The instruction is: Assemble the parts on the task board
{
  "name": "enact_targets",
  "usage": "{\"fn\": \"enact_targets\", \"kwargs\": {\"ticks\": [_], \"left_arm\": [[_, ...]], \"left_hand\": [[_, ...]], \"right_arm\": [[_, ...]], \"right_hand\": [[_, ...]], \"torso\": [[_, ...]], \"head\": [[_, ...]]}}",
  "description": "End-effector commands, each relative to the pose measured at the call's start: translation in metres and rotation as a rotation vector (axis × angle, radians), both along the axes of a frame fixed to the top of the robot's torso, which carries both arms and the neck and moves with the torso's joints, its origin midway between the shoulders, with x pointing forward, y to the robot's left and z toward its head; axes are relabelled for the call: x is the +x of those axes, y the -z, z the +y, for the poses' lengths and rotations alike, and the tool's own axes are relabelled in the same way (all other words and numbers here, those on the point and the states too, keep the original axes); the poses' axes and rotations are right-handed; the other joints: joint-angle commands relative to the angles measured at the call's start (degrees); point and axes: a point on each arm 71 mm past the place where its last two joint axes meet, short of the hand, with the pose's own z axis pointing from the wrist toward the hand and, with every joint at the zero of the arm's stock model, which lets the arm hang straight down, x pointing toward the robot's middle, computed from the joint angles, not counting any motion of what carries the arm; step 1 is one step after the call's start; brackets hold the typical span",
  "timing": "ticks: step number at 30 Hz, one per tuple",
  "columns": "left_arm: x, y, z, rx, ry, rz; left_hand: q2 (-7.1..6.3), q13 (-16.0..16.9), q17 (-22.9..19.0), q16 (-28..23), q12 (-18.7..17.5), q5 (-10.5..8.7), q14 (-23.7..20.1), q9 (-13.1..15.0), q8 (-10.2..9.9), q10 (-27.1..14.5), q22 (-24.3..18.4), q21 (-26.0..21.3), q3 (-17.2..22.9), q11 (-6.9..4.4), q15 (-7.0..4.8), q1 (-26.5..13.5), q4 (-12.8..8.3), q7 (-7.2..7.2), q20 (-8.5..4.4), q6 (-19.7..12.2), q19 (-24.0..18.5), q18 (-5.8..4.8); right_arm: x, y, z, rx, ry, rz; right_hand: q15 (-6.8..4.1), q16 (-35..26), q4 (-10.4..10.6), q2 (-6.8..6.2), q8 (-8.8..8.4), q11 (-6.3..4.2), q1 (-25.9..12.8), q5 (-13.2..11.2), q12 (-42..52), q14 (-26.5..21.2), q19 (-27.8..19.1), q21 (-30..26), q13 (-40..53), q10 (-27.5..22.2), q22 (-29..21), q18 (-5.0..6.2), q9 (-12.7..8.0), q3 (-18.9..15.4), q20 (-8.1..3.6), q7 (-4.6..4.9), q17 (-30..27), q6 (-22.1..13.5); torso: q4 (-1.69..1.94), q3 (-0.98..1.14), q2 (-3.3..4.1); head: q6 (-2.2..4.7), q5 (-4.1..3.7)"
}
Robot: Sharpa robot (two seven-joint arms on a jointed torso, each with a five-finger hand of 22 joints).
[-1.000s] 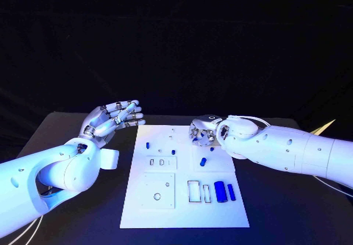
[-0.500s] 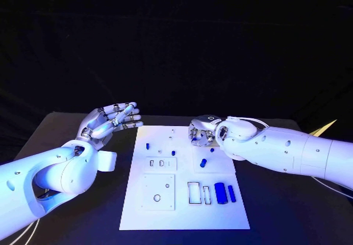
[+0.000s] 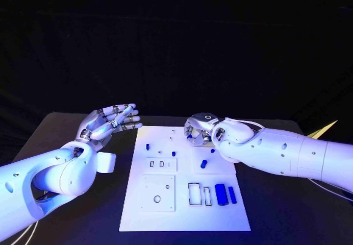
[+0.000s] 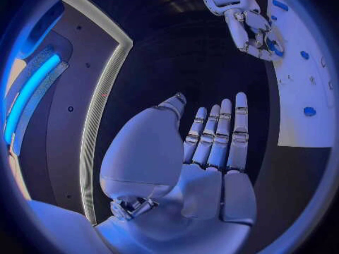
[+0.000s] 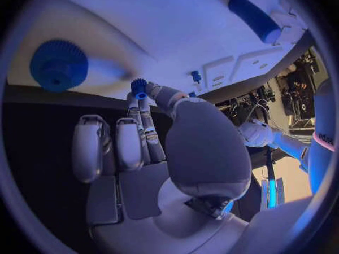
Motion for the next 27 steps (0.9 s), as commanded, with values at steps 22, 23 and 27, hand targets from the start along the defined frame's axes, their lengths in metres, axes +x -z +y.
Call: {"fn": "enact_targets", "kwargs": {"ticks": [22,23,27], "left_arm": [[0.0,-0.001,-0.006,-0.007,0.015,-0.004],[0.0,-0.001,-0.006,-0.008,0.016,-0.004],[0.0,-0.001,-0.007,-0.008,0.018,-0.004]], "left_hand": [[-0.53,0.7,0.93,-0.3,-0.67,0.71,-0.35,0.76,0.39,0.09,0.24,0.29,3.06,0.17,0.14,-0.01,-0.61,2.46,0.09,-0.38,-0.32,0.61],[-0.53,0.7,0.93,-0.3,-0.67,0.71,-0.35,0.76,0.39,0.09,0.24,0.29,3.06,0.17,0.14,-0.01,-0.61,2.46,0.09,-0.38,-0.32,0.61],[-0.53,0.7,0.93,-0.3,-0.67,0.71,-0.35,0.76,0.39,0.09,0.24,0.29,3.06,0.17,0.14,-0.01,-0.61,2.46,0.09,-0.38,-0.32,0.61]], "right_arm": [[0.01,-0.012,0.036,0.023,-0.013,-0.133],[0.011,-0.012,0.036,0.023,-0.014,-0.135],[0.013,-0.012,0.039,0.022,-0.013,-0.138]], "right_hand": [[-0.23,1.37,-1.81,1.55,1.57,-1.34,1.13,0.6,0.8,2.46,1.62,2.25,2.38,4.25,1.59,-1.33,1.39,3.32,-0.04,0.23,1.52,0.6],[-0.23,1.37,-1.81,1.55,1.57,-1.34,1.13,0.6,0.8,2.46,1.62,2.25,2.38,4.25,1.59,-1.33,1.39,3.32,-0.04,0.23,1.52,0.6],[-0.23,1.37,-1.81,1.55,1.57,-1.34,1.13,0.6,0.8,2.46,1.62,2.25,2.38,4.25,1.59,-1.33,1.39,3.32,-0.04,0.23,1.52,0.6]], "torso": [[0.66,-0.34,0.37],[0.71,-0.36,0.37],[0.66,-0.34,0.43]], "head": [[0.23,0.1],[0.25,0.07],[0.3,0.23]]}}
